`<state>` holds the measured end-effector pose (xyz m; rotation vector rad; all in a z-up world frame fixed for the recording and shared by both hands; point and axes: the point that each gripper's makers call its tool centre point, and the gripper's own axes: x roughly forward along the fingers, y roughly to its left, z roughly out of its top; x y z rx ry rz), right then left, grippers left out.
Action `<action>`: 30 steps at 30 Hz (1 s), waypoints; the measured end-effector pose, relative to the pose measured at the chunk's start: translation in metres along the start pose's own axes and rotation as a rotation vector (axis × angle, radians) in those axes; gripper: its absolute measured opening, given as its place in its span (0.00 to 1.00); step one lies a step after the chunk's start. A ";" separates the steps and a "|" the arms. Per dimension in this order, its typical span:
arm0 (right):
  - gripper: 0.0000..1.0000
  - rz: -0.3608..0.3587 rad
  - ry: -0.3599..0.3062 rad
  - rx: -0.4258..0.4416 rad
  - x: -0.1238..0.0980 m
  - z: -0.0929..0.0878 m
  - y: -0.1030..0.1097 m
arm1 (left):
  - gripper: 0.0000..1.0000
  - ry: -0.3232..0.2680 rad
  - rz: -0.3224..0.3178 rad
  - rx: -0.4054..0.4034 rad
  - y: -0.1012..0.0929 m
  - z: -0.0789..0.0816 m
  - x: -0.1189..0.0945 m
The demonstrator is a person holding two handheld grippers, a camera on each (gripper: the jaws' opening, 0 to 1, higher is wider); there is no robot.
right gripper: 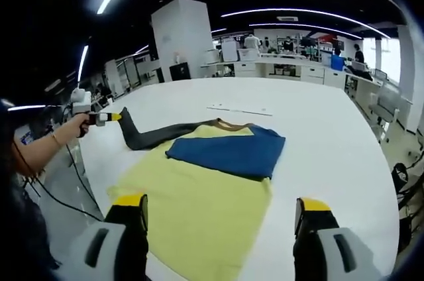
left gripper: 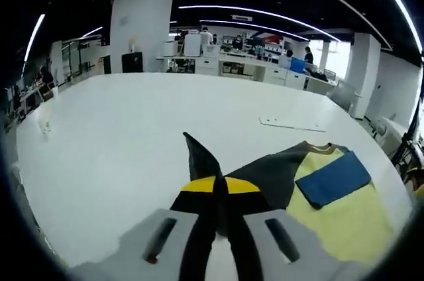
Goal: Fold the garment on the visible template until the final outline fits inside the template.
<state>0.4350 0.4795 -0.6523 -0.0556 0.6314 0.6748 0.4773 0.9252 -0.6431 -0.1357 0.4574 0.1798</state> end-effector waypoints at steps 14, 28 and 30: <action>0.95 0.021 0.009 -0.035 0.002 -0.001 0.004 | 0.00 -0.018 -0.122 0.046 -0.059 0.017 0.020; 0.99 0.023 0.046 -0.063 0.001 -0.013 0.004 | 0.00 -0.042 -0.244 0.076 -0.123 0.031 0.029; 0.99 0.023 0.051 -0.064 0.000 -0.014 0.004 | 0.00 -0.045 -0.260 0.075 -0.132 0.033 0.030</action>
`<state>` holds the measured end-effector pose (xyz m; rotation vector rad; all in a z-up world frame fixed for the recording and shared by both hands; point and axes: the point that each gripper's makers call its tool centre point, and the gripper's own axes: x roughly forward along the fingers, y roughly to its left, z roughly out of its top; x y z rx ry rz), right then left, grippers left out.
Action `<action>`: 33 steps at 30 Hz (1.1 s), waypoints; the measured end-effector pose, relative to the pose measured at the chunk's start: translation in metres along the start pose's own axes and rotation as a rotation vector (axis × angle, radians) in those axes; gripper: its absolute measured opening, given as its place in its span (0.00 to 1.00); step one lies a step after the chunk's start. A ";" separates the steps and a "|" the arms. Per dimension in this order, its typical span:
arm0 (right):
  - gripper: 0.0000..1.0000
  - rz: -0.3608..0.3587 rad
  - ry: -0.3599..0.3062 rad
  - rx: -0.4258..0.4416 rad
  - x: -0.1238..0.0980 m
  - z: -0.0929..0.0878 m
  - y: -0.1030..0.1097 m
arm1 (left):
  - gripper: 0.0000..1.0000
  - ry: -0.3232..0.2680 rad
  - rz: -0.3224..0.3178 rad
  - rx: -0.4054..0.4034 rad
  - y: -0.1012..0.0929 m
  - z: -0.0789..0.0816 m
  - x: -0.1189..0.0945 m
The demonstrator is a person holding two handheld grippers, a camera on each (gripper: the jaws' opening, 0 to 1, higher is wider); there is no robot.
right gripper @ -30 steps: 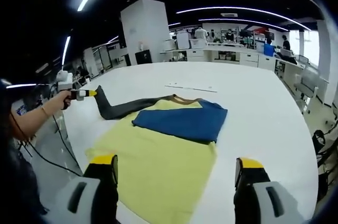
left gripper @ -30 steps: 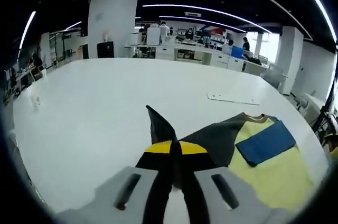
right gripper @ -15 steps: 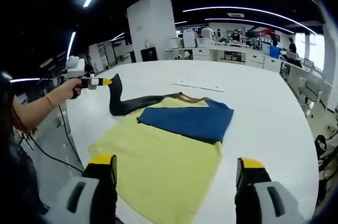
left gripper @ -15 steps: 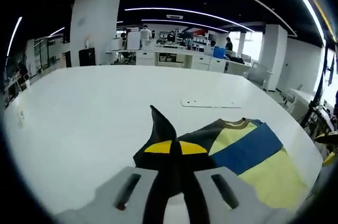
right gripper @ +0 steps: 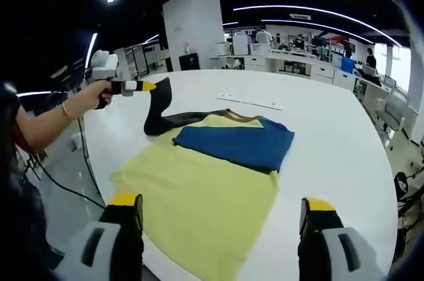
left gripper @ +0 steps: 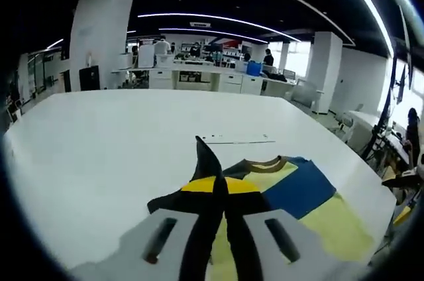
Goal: Fold the garment on the visible template until the final outline fits inside the template.
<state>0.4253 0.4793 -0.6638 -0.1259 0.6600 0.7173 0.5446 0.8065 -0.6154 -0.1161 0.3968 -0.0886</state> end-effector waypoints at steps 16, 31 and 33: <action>0.99 0.001 0.006 0.019 -0.001 -0.007 0.000 | 0.00 -0.030 -0.145 0.039 -0.079 0.020 0.027; 0.99 -0.002 0.031 0.028 0.001 -0.014 -0.002 | 0.00 -0.020 -0.242 0.059 -0.133 0.019 0.050; 0.99 -0.002 0.031 0.027 0.001 -0.014 -0.002 | 0.00 -0.021 -0.253 0.059 -0.140 0.020 0.052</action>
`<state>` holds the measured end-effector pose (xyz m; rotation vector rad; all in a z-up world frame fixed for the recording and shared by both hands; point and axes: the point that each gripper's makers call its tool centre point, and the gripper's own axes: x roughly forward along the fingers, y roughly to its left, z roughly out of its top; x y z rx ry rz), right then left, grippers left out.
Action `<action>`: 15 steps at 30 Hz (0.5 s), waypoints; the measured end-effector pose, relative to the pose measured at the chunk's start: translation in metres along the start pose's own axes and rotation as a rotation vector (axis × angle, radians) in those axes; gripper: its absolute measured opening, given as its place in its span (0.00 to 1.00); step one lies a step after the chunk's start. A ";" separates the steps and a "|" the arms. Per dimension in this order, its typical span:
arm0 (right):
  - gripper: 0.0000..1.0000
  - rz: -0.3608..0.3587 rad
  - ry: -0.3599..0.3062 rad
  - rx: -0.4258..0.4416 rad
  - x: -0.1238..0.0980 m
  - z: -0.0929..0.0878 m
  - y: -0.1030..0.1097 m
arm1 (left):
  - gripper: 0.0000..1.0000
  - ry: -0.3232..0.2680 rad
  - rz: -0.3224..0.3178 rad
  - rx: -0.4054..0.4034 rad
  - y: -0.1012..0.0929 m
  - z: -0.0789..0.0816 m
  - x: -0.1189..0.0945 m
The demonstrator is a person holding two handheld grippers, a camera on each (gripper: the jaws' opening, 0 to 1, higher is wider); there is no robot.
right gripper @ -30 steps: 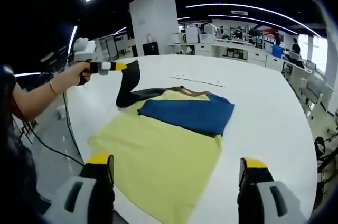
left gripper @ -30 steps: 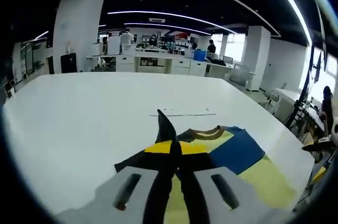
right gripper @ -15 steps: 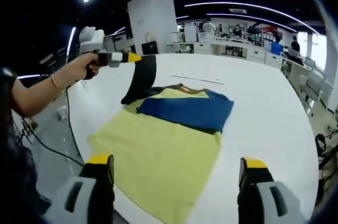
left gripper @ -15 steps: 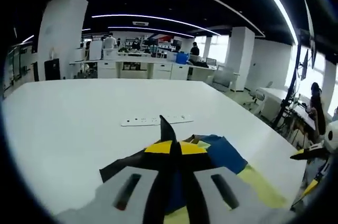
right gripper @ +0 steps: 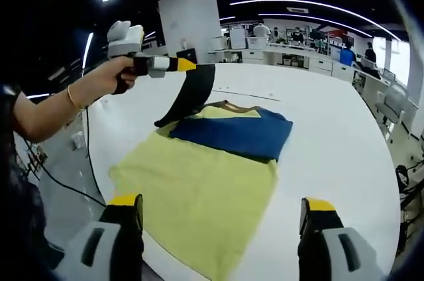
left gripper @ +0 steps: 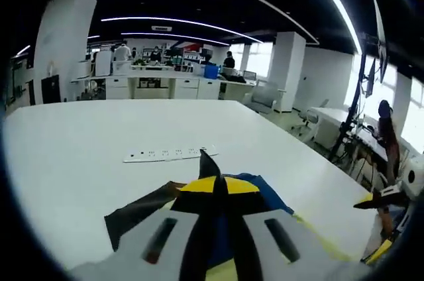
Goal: Fold the garment on the visible template until the final outline fits inside the template.
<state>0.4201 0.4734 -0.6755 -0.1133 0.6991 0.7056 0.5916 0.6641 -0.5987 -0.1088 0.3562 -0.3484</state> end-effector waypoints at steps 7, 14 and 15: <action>0.99 -0.007 0.010 -0.001 0.001 -0.002 -0.004 | 0.00 0.001 -0.041 0.004 -0.022 0.001 0.015; 0.99 -0.013 0.015 0.002 0.001 -0.004 -0.007 | 0.00 0.012 -0.097 0.036 -0.044 -0.004 0.027; 0.99 -0.014 0.017 0.003 0.001 -0.005 -0.008 | 0.00 0.012 -0.103 0.038 -0.046 -0.004 0.029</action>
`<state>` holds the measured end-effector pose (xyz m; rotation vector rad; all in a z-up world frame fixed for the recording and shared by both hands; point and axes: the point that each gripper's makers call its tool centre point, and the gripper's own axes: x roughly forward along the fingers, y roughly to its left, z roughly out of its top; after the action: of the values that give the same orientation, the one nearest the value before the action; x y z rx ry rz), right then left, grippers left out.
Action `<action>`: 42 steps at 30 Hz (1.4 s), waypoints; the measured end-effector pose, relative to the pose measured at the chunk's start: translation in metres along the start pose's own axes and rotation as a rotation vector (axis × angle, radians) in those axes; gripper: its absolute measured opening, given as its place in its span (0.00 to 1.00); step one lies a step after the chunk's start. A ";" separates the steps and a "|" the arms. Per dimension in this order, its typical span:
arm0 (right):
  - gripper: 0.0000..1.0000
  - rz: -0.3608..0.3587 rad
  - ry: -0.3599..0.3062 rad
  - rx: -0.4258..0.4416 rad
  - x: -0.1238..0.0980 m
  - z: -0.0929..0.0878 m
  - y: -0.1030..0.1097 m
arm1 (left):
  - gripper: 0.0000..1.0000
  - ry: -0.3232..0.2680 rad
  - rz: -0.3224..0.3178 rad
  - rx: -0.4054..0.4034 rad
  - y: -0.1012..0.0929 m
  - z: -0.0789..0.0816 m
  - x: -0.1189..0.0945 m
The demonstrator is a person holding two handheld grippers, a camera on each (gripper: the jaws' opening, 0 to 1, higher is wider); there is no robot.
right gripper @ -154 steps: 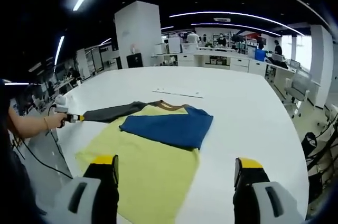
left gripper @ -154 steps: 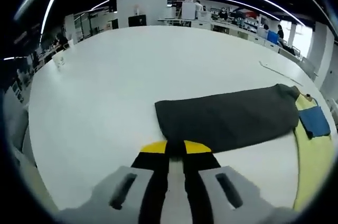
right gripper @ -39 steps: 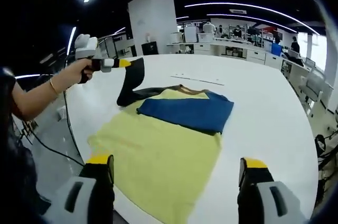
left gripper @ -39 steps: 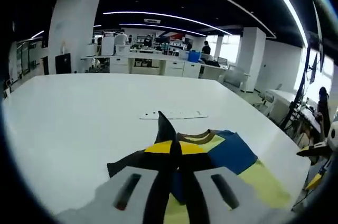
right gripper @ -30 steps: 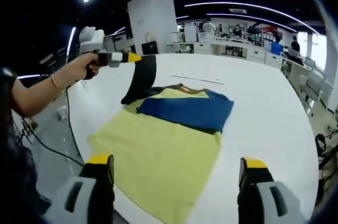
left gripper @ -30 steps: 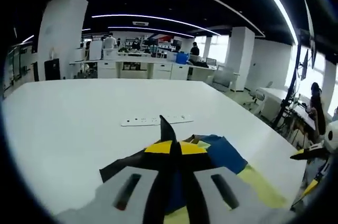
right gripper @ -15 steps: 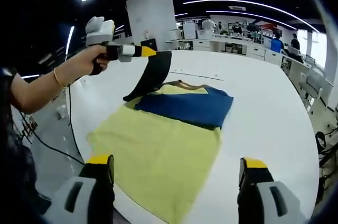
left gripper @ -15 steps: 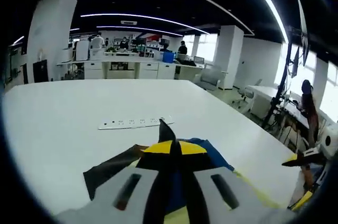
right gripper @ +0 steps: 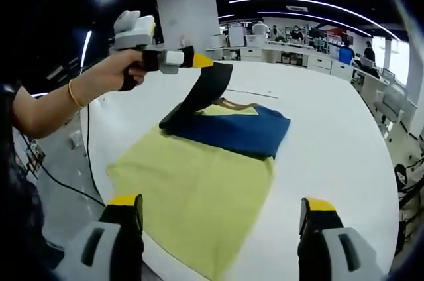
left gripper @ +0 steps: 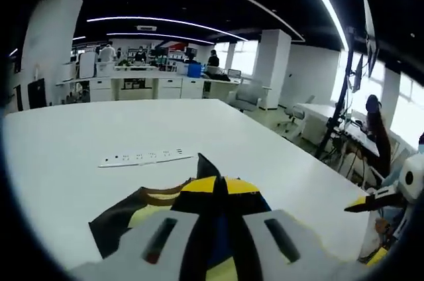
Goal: Fold the garment on the visible template until the final outline fits inside the template.
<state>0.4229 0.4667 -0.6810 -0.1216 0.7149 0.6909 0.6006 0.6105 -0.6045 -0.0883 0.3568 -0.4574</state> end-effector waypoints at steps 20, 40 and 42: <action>0.99 -0.023 0.009 0.045 -0.001 -0.014 -0.016 | 0.00 0.088 -0.149 0.060 -0.055 -0.048 0.034; 0.99 -0.008 0.003 0.059 0.006 -0.014 -0.021 | 0.15 0.137 -0.187 0.034 -0.070 -0.092 0.040; 0.99 -0.008 0.001 0.057 0.007 -0.012 -0.022 | 0.23 0.132 -0.179 0.032 -0.067 -0.092 0.038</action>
<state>0.4338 0.4494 -0.6977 -0.0724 0.7342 0.6622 0.5723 0.5334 -0.6917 -0.0592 0.4731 -0.6477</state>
